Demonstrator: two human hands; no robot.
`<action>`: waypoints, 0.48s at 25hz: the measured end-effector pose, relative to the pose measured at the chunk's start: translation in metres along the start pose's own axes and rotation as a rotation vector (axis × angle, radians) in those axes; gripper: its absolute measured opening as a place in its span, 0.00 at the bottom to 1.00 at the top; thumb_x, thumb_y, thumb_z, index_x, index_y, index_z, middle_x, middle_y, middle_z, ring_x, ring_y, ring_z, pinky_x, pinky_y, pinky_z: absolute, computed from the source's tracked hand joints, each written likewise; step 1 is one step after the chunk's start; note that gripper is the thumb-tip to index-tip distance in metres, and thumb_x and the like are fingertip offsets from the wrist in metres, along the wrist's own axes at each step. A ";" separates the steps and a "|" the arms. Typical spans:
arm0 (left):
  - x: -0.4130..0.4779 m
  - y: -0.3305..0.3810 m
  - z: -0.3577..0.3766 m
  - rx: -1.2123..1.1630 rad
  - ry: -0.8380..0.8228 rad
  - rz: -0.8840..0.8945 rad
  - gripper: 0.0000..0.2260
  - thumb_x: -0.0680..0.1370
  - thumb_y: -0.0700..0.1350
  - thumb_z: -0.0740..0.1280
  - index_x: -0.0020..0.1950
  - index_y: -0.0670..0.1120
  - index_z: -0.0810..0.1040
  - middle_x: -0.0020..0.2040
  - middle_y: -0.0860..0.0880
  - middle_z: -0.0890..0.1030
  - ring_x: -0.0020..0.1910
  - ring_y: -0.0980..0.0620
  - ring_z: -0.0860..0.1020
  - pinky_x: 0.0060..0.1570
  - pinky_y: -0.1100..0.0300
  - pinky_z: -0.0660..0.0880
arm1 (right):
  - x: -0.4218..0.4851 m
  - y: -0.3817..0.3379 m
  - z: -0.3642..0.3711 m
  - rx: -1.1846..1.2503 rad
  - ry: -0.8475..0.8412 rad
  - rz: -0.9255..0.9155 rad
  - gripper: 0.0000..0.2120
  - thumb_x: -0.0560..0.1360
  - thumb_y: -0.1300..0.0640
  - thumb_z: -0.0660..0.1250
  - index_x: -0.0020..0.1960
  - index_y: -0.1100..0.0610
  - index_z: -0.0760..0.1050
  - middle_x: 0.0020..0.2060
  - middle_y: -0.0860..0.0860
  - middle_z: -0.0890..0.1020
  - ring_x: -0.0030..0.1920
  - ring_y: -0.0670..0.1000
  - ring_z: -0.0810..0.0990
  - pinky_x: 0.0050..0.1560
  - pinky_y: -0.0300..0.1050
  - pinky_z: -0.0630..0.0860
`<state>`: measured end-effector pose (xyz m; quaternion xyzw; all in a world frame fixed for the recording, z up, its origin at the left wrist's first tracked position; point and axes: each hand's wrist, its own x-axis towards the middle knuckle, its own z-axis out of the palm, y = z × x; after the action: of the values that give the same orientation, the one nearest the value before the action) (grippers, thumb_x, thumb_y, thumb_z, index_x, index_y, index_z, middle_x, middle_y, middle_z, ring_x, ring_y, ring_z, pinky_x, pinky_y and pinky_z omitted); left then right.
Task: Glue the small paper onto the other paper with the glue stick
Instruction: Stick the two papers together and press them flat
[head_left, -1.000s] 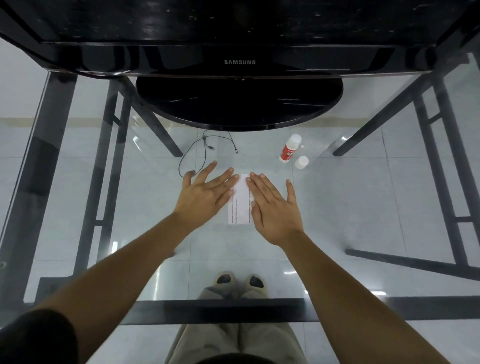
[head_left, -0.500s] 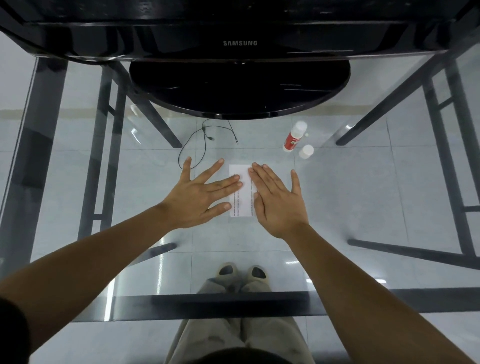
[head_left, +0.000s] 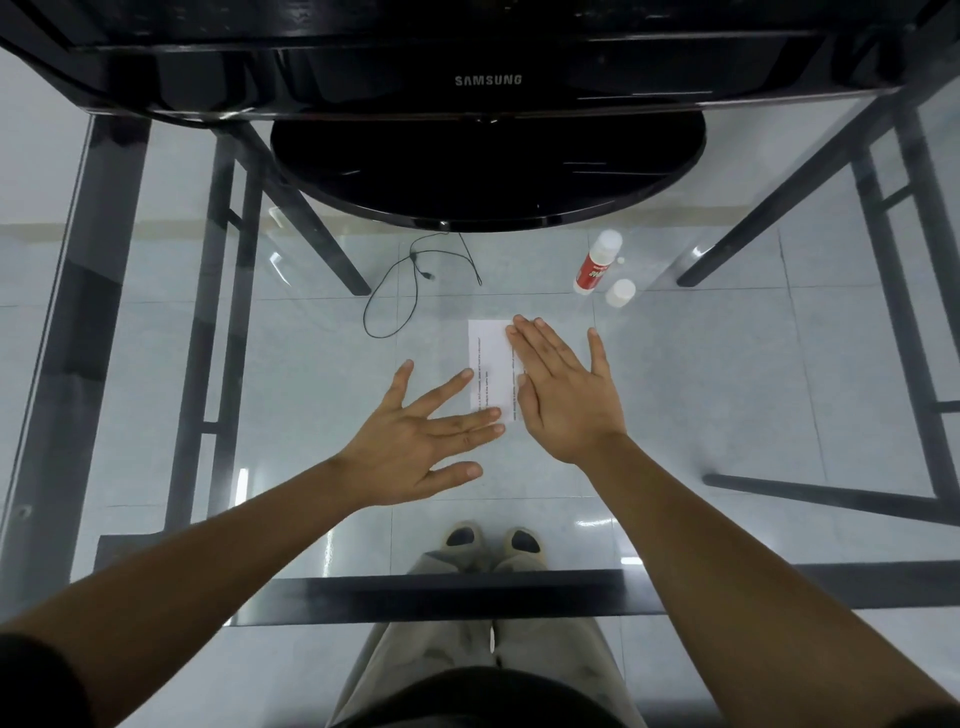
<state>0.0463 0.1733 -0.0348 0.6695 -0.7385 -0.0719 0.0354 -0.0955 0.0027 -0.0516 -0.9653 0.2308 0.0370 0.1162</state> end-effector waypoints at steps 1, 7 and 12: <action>0.004 0.005 -0.001 -0.045 0.015 -0.088 0.24 0.80 0.58 0.44 0.72 0.49 0.62 0.71 0.52 0.64 0.73 0.43 0.57 0.65 0.32 0.53 | 0.000 0.000 0.000 -0.003 -0.001 -0.003 0.26 0.78 0.47 0.41 0.75 0.51 0.47 0.76 0.47 0.53 0.75 0.45 0.47 0.71 0.56 0.35; 0.052 0.014 0.010 -0.165 -0.035 -0.602 0.24 0.81 0.52 0.42 0.73 0.48 0.36 0.77 0.51 0.41 0.74 0.52 0.37 0.70 0.49 0.38 | 0.000 0.000 0.003 -0.048 0.012 0.003 0.26 0.79 0.48 0.44 0.75 0.52 0.46 0.76 0.48 0.54 0.73 0.43 0.42 0.71 0.57 0.37; 0.052 0.019 0.021 -0.124 -0.043 -0.638 0.25 0.81 0.54 0.40 0.74 0.48 0.37 0.77 0.51 0.43 0.72 0.54 0.33 0.70 0.50 0.37 | 0.001 -0.002 0.003 -0.088 -0.005 0.027 0.26 0.79 0.48 0.44 0.75 0.54 0.45 0.76 0.50 0.51 0.72 0.44 0.37 0.69 0.56 0.32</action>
<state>0.0197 0.1243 -0.0548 0.8621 -0.4862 -0.1380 0.0362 -0.0942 0.0045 -0.0544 -0.9662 0.2419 0.0510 0.0736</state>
